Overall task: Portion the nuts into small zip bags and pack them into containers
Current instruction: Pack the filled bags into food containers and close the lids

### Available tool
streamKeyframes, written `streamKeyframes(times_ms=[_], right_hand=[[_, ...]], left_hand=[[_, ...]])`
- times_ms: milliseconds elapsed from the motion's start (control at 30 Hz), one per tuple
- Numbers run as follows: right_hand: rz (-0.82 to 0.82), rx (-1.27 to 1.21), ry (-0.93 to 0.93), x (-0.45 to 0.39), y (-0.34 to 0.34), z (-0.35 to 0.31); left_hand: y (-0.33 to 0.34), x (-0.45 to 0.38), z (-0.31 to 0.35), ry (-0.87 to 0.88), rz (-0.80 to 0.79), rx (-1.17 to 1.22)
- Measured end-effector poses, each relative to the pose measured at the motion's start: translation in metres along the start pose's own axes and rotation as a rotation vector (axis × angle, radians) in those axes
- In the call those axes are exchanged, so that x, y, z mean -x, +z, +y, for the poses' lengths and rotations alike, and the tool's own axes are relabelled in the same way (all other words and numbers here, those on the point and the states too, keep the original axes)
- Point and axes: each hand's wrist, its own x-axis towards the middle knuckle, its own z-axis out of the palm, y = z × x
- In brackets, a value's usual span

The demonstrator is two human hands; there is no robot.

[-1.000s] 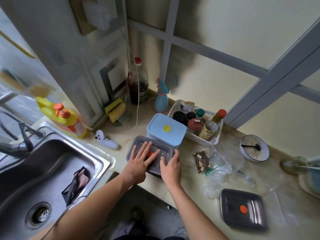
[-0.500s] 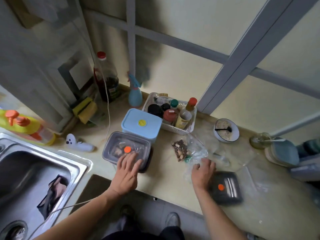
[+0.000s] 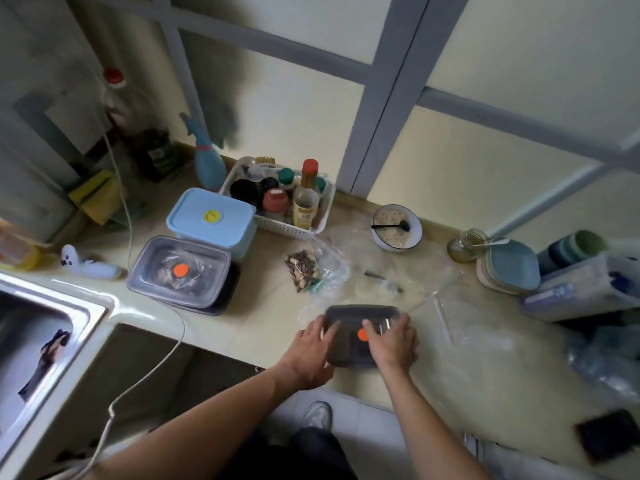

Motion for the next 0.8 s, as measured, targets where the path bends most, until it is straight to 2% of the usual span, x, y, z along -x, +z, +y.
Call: streamKeyframes(times_ms=[67, 133, 167, 233, 433, 500, 600, 667, 800], right_hand=[[-0.005, -0.021, -0.097, 0.01, 0.001, -0.003], [-0.023, -0.052, -0.211, 0.023, 0.005, -0.004], [-0.043, -0.076, -0.257, 0.028, 0.008, -0.005], [-0.109, -0.124, -0.302, 0.037, 0.013, -0.008], [-0.342, -0.151, -0.47, 0.053, 0.024, -0.02], [-0.484, -0.097, -0.547, 0.053, 0.029, -0.024], [-0.612, -0.007, -0.634, 0.055, 0.036, -0.033], [-0.583, 0.013, -0.64, 0.06, 0.039, -0.042], [-0.393, -0.024, -0.571, 0.06, 0.047, -0.064]], left_hand=[[0.008, -0.009, 0.019, -0.191, 0.114, 0.186], [0.01, -0.009, 0.028, -0.423, 0.343, 0.416], [0.009, -0.008, 0.028, -0.525, 0.438, 0.48], [0.004, -0.004, 0.019, -0.651, 0.527, 0.55], [-0.015, 0.017, -0.025, -0.621, 0.638, 0.602], [-0.02, 0.025, -0.043, -0.635, 0.631, 0.578], [-0.016, 0.032, -0.069, -0.609, 0.585, 0.243], [-0.015, 0.037, -0.074, -0.494, 0.446, 0.049], [-0.027, 0.043, -0.073, -0.296, 0.051, -0.206]])
